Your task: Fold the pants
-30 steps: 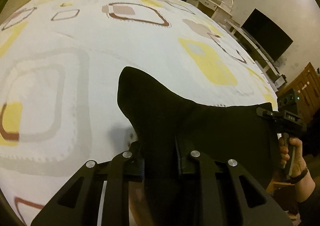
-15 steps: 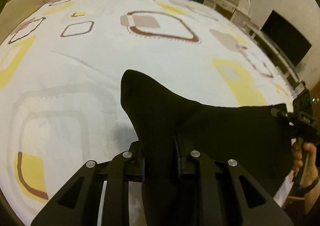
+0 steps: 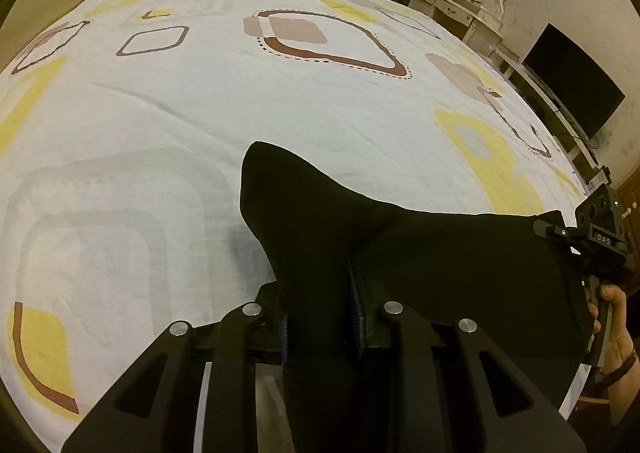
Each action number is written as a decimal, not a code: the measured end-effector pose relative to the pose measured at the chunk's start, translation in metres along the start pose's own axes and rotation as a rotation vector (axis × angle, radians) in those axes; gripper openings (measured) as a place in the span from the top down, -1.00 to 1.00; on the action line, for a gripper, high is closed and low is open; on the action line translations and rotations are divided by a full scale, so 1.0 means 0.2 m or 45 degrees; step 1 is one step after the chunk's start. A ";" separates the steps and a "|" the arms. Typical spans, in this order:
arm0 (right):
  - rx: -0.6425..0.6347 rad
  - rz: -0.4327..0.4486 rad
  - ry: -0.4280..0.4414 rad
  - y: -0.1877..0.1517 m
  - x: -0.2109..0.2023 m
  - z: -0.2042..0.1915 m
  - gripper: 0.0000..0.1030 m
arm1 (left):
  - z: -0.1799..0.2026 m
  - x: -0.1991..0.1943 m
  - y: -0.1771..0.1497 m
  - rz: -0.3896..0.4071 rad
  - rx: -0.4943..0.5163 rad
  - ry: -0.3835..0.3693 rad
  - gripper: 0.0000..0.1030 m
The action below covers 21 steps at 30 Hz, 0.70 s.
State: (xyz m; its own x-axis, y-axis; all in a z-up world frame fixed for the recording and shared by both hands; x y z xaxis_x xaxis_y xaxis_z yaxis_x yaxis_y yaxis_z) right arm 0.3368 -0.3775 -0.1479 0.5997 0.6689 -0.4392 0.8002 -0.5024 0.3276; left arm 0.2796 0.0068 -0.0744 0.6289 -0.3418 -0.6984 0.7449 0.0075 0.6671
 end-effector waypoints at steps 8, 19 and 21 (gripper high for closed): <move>0.006 -0.002 0.006 0.00 0.01 0.04 0.37 | -0.01 0.00 -0.01 0.012 -0.012 -0.006 0.51; -0.032 0.006 -0.018 -0.01 0.00 0.02 0.37 | -0.03 0.00 -0.01 0.018 -0.036 -0.006 0.51; -0.048 0.010 -0.023 0.00 0.01 0.00 0.37 | -0.03 0.01 -0.01 0.024 -0.043 0.002 0.51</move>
State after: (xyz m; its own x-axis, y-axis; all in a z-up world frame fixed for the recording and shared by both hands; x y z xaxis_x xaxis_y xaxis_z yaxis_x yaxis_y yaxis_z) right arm 0.3367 -0.3767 -0.1492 0.6059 0.6550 -0.4515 0.7954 -0.4859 0.3624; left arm 0.2809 0.0126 -0.0779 0.6432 -0.3395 -0.6863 0.7401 0.0459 0.6709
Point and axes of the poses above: each gripper's, at about its wrist camera, not at the fingertips, and x roughly the way its jaws point, z to its right, y to its top, the point moved 1 cm from there along x, roughly the way its jaws point, and after that the axes turned 10 degrees about z, right-handed, at the moved point
